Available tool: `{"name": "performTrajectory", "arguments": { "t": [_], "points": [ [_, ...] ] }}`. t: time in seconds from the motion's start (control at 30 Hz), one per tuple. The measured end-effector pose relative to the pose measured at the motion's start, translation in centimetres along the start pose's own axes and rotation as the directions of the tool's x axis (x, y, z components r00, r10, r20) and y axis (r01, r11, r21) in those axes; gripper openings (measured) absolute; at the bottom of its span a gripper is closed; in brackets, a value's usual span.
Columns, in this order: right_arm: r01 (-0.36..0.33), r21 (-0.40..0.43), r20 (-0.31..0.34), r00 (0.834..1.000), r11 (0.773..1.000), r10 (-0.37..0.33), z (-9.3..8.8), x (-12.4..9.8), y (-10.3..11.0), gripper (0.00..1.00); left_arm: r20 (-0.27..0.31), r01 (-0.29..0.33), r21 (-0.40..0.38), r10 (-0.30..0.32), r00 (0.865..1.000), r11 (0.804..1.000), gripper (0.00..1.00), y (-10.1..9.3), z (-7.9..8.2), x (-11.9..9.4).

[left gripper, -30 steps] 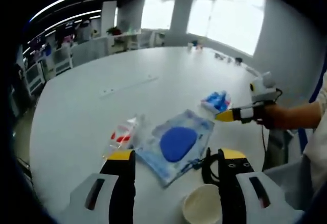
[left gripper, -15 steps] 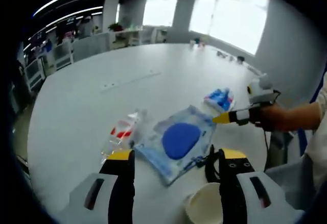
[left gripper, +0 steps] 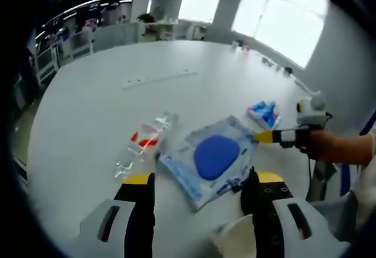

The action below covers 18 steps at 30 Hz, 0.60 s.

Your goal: Arrange the tabletop items into an orderly group along one side of the table until the central work area is clear of visible clutter.

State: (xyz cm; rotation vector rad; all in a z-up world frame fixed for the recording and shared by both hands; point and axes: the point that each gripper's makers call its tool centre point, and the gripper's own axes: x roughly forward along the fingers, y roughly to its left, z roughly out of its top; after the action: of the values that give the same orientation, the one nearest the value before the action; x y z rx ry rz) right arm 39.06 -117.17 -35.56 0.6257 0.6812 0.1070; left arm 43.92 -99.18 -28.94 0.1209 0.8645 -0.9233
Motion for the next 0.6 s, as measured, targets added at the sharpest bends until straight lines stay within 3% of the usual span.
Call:
{"name": "performTrajectory", "arguments": {
  "t": [0.37,0.6],
  "points": [
    [0.006,-0.003,-0.005,1.000,1.000,-0.006,-0.2,0.0,-0.1,0.00,-0.063,-0.034,-0.081,0.029,0.998,0.996,0.49,1.1,-1.0,1.8],
    [0.006,-0.002,-0.005,1.000,1.000,-0.006,-0.2,0.1,-0.2,0.00,-0.134,-0.071,-0.087,0.059,0.989,0.994,0.34,1.7,-2.1,2.9]
  ]
}}
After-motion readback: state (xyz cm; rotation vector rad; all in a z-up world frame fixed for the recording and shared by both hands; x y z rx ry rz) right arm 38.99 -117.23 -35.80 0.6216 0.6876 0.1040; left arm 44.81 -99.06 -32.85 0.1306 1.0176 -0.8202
